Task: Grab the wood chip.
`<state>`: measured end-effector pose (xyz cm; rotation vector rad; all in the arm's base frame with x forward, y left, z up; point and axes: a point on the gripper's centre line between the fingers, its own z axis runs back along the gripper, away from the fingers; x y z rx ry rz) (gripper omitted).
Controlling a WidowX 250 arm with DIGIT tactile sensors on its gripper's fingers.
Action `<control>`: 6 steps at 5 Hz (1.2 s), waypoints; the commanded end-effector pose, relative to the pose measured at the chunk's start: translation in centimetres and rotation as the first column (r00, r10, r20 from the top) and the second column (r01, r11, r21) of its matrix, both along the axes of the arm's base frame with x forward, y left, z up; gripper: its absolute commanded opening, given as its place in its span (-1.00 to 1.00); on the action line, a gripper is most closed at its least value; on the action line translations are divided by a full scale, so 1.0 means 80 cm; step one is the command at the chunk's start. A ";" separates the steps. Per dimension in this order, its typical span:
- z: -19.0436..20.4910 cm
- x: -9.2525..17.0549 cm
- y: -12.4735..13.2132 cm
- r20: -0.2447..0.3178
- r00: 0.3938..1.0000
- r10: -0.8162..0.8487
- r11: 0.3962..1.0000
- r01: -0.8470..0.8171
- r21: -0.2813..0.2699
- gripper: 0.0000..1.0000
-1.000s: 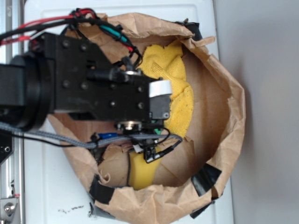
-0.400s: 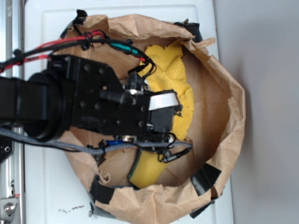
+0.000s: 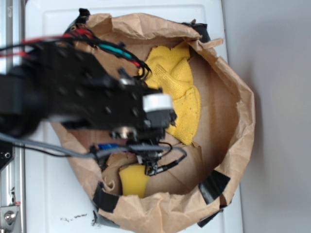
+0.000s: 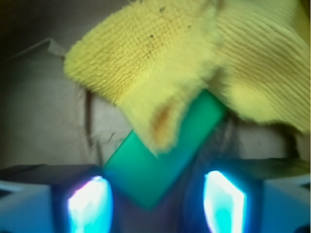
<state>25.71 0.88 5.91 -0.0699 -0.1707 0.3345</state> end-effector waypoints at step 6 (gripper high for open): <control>0.005 -0.026 0.056 -0.008 1.000 -0.004 0.999 0.005 0.052 1.00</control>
